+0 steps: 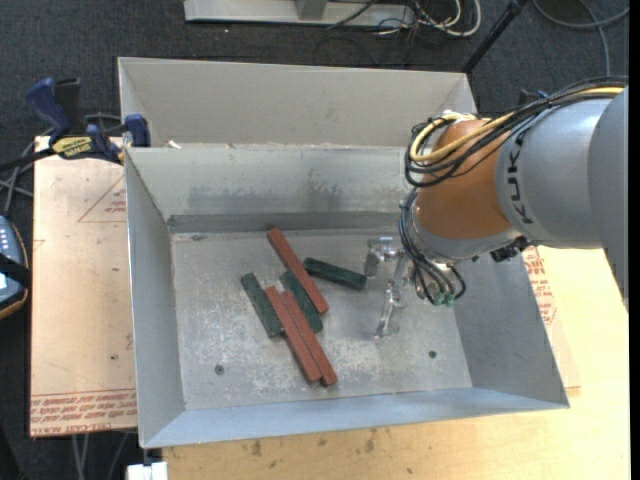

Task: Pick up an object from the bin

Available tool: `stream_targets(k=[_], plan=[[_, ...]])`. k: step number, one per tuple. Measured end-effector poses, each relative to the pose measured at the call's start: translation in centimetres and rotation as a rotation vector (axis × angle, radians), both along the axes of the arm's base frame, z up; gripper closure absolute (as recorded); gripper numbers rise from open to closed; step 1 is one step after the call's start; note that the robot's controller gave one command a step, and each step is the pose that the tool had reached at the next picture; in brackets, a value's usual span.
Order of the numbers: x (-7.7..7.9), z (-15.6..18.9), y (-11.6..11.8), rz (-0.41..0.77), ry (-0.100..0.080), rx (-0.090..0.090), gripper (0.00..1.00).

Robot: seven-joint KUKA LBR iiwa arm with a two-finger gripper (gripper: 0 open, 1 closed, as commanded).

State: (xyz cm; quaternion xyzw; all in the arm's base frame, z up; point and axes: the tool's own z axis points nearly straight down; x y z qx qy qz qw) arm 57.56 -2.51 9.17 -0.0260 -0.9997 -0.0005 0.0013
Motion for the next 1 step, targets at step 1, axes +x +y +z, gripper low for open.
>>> stream_targets(k=[1], plan=[[3.56, 0.93, 1.29, -0.077, -0.009, 0.000, 0.00]])
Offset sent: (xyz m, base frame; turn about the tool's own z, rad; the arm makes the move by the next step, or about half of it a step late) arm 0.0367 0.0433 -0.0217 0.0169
